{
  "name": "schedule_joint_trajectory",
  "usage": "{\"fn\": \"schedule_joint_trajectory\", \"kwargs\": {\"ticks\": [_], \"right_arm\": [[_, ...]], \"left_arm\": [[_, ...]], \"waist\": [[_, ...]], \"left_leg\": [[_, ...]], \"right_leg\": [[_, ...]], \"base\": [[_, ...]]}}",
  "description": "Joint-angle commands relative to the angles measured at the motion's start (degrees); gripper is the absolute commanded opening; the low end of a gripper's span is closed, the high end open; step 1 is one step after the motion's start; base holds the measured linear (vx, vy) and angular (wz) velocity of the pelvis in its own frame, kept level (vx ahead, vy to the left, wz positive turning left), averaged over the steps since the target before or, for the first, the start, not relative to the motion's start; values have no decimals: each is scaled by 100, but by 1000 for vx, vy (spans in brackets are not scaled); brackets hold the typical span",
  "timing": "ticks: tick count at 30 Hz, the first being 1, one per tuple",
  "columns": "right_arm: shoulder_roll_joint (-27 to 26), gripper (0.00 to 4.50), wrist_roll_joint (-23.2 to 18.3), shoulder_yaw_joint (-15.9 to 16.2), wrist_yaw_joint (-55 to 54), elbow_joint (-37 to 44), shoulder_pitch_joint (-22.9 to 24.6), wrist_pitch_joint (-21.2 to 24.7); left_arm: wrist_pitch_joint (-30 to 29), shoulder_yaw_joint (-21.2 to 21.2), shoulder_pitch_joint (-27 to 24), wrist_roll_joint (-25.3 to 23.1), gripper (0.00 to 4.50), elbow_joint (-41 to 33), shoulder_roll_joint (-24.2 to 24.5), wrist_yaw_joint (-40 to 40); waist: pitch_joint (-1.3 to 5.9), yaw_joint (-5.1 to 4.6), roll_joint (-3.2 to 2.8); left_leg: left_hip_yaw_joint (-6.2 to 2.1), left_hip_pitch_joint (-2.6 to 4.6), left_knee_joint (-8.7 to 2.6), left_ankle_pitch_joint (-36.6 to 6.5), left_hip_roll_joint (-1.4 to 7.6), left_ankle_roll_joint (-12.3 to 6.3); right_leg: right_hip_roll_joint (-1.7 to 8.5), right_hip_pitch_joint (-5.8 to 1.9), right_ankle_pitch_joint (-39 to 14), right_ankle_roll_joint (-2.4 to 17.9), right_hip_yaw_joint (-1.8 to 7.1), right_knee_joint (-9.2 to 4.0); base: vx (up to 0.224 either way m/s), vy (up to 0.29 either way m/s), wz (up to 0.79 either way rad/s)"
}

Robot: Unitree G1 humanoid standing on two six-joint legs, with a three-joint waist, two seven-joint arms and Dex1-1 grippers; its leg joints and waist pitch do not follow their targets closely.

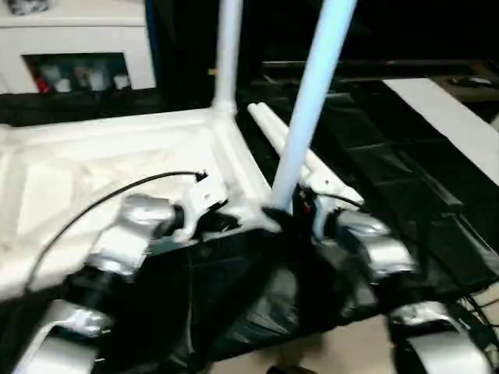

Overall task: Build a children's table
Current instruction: Rotate leg to tighten

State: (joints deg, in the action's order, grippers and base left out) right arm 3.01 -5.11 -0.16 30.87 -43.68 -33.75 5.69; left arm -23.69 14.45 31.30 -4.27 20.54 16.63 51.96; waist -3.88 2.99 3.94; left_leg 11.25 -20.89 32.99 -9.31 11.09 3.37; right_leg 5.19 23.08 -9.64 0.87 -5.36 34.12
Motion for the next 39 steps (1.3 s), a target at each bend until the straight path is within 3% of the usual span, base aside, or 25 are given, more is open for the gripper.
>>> {"fn": "schedule_joint_trajectory", "kwargs": {"ticks": [1,4,6,9,15,16,18,20,23,29,31,32,36,39], "right_arm": [[-521,272,11,220,-397,-197,-96,66],[-769,272,23,167,-649,-254,-143,-165],[-795,342,-23,61,-713,-242,-194,-319],[-623,351,-43,-2,-622,-193,-259,-395],[4,418,170,172,-41,72,-191,-496],[69,427,188,186,16,96,-188,-502],[291,427,222,280,378,181,-163,-531],[524,427,233,406,884,295,-130,-542],[893,427,211,664,1844,464,-95,-561],[1235,427,104,1016,3084,443,-226,-383],[1263,400,84,1063,3236,441,-242,-321],[1278,392,84,1096,3320,433,-257,-287],[1361,368,139,1323,3792,379,-322,-117],[1324,340,67,1356,4062,323,-362,-19]], "left_arm": [[-92,326,128,94,0,18,-522,-234],[-110,360,188,58,0,86,-705,-350],[-70,395,213,29,0,107,-698,-314],[24,388,183,13,0,53,-553,-132],[349,353,57,188,0,-41,-141,395],[397,362,53,193,0,-43,-98,448],[494,359,39,215,0,-48,34,645],[593,371,25,224,0,-56,185,870],[761,389,13,245,0,-51,426,1250],[1035,501,36,381,0,18,755,1828],[1047,524,36,385,0,14,792,1905],[1055,537,36,383,0,13,815,1946],[1094,591,35,395,0,14,915,2172],[1082,587,26,466,0,-5,960,2319]], "waist": [[344,2,-63],[345,0,-64],[344,-5,-72],[349,-1,-75],[405,42,-79],[416,69,-79],[441,69,-73],[435,70,-77],[415,75,-74],[373,85,-65],[370,87,-66],[367,84,-37],[358,100,-77],[366,118,-51]], "left_leg": [[-165,123,-415,-1999,253,197],[-170,119,-416,-2093,248,174],[-174,119,-420,-2151,244,151],[-175,108,-428,-2127,251,129],[-131,70,-403,-1564,256,9],[-99,98,-380,-1390,255,-50],[-97,48,-357,-1026,243,-191],[-88,56,-351,-907,246,-270],[-84,59,-348,-1002,255,-355],[-108,74,-377,-1439,273,-200],[-103,92,-379,-1422,280,-160],[-104,86,-378,-1409,279,-160],[-104,79,-375,-1403,280,-145],[-106,77,-375,-1364,285,-133]], "right_leg": [[405,-169,-2601,805,319,-526],[403,-157,-2642,737,312,-543],[399,-154,-2675,688,307,-554],[393,-162,-2526,710,312,-540],[372,-230,-1436,1033,337,-395],[362,-223,-1111,1132,344,-366],[352,-287,-585,1283,339,-276],[348,-281,-404,1350,342,-266],[350,-300,-534,1392,339,-281],[375,-278,-1310,1282,341,-354],[374,-254,-1325,1283,348,-356],[371,-257,-1325,1299,347,-351],[376,-256,-1418,1279,347,-346],[376,-261,-1395,1297,341,-337]], "base": [[0,0,0],[0,0,0],[0,0,0],[0,0,0],[0,0,0],[0,0,0],[0,0,0],[0,0,0],[0,0,0],[0,0,0],[0,0,0],[0,0,0],[0,0,0],[0,0,0]]}}
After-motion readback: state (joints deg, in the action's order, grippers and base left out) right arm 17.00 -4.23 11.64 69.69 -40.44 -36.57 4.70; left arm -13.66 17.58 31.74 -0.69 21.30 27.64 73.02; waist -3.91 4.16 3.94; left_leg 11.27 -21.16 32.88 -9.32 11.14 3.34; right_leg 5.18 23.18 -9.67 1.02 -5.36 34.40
